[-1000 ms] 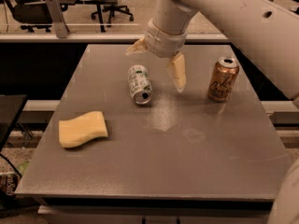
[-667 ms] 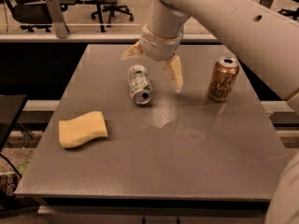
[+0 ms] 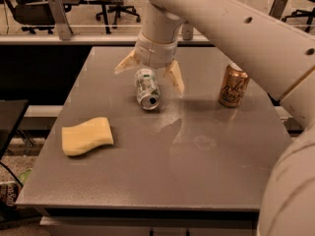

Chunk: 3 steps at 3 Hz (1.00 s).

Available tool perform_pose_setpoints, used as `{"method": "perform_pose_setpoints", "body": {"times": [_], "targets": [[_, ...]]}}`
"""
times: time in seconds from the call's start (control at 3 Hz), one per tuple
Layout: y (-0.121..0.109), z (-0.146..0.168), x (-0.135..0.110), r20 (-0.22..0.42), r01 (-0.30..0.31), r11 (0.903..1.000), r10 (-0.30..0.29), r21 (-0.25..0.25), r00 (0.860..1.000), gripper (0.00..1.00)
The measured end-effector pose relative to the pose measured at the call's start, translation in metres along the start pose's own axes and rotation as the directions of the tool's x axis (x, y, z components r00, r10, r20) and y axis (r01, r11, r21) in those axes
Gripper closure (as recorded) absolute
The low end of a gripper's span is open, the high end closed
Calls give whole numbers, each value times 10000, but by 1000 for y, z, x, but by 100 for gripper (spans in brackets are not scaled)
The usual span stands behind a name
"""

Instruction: Place 7up can upright

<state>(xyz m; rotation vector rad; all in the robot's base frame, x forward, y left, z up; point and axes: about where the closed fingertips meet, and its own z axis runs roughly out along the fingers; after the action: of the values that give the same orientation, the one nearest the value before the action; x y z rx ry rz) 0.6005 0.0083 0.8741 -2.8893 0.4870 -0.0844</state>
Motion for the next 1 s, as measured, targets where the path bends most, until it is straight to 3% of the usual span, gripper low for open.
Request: {"method": "perform_pose_setpoints", "body": {"times": [0.33, 0.67, 1.0], "targets": [[-2, 14, -11, 554, 918, 9937, -883, -637, 9946, 0], [-2, 22, -10, 686, 1218, 9881, -1157, -934, 9909, 0], [0, 28, -4, 566, 1356, 9843, -1299, -1131, 9899, 16]]}}
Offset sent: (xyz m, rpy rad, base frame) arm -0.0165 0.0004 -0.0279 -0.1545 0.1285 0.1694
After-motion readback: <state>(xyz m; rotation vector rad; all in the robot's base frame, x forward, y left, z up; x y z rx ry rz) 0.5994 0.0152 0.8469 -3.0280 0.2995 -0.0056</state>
